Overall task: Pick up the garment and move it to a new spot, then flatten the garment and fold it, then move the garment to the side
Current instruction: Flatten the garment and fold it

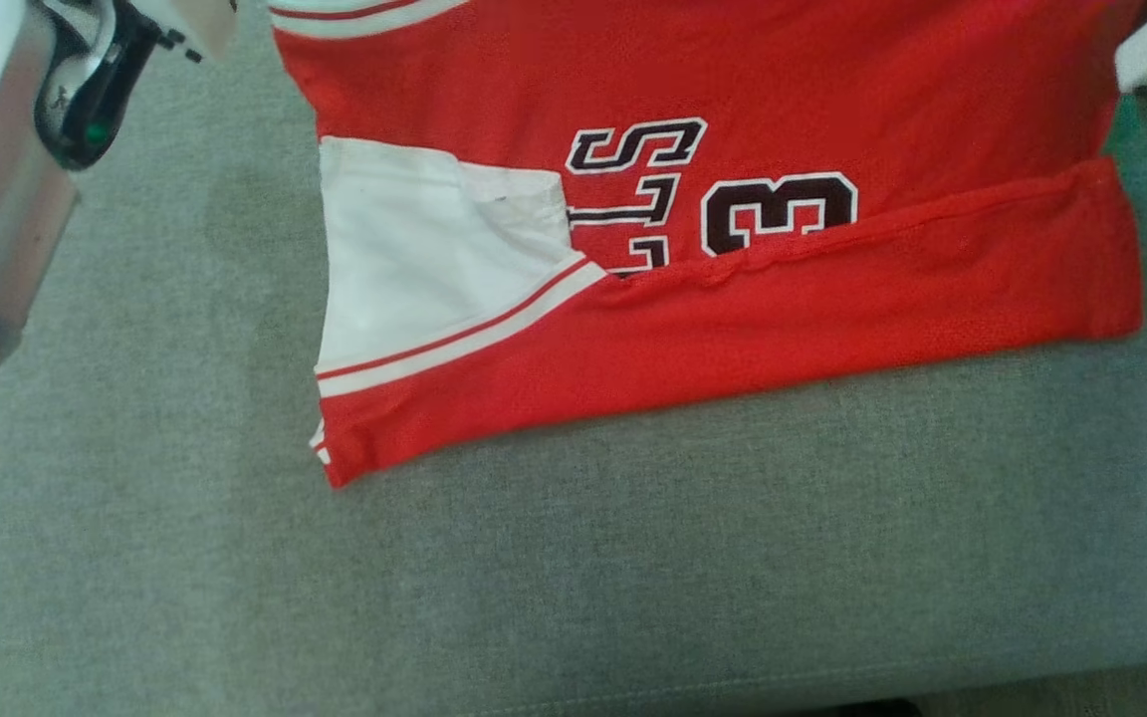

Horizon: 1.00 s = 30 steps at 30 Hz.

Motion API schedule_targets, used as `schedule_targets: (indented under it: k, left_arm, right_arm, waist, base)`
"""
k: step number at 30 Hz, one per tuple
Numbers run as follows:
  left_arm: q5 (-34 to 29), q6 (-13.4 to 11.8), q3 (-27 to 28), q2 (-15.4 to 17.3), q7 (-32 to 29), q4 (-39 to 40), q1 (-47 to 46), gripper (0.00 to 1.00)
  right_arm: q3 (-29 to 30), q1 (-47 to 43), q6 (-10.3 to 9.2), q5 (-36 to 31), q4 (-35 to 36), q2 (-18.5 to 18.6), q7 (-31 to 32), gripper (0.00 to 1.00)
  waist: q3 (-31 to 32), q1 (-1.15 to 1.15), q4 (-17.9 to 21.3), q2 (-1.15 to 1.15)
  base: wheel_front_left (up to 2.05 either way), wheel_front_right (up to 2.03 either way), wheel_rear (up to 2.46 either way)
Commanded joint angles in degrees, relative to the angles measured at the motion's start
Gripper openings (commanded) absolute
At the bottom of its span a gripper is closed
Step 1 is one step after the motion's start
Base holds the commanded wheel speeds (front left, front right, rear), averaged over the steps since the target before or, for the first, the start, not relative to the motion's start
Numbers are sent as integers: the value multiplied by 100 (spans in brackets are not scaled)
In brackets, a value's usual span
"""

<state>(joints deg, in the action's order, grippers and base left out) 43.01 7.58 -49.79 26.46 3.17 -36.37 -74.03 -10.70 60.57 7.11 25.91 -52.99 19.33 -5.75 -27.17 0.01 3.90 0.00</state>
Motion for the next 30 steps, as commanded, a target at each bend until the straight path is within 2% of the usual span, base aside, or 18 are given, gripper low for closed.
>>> schedule_targets:
  k: [1, 9, 13, 17, 21, 24, 29, 30]
  left_arm:
    - [87, -14, 209, 301, 98, 246, -133, 0]
    - [626, -62, 176, 915, 211, 1298, 1229, 0]
    - [863, -376, 184, 1326, 206, 2144, 2099, 0]
    - [943, -845, 85, 1695, 108, 2965, 2879, 0]
    - [956, -1150, 3, 1952, 59, 3438, 3357, 0]
    - [919, -1391, -107, 2050, 55, 3797, 3705, 0]
    - [829, -1622, -359, 1932, 5, 3983, 4040, 0]
    - [815, -1653, -401, 1884, 10, 3971, 4085, 0]
  right_arm:
    - [-172, -371, 37, 208, 358, 203, 34, 0]
    - [-378, -1742, 37, 828, 1222, 672, 85, 0]
    - [-313, -2321, 37, 857, 1603, 799, 84, 0]
    - [-174, -2846, 37, 801, 1946, 845, 129, 0]
    - [-25, -3165, 37, 713, 2119, 780, 182, 0]
    - [122, -3417, 37, 633, 2265, 674, 249, 0]
    - [313, -3687, 37, 509, 2346, 432, 333, 0]
    - [345, -3723, 37, 494, 2337, 383, 339, 4]
  waist:
    - [73, -1, -42, 0]
    - [380, -1, -122, 0]
    - [502, -1, -157, 0]
    - [601, -1, -170, 0]
    - [643, -1, -152, 0]
    - [650, -1, -158, 0]
    - [629, -1, -170, 0]
    - [627, -1, -172, 0]
  base:
    - [0, 0, 0]
    - [0, 0, 0]
    - [0, 0, 0]
    - [0, 0, 0]
    - [0, 0, 0]
    - [0, 0, 0]
    - [0, 0, 0]
    - [0, 0, 0]
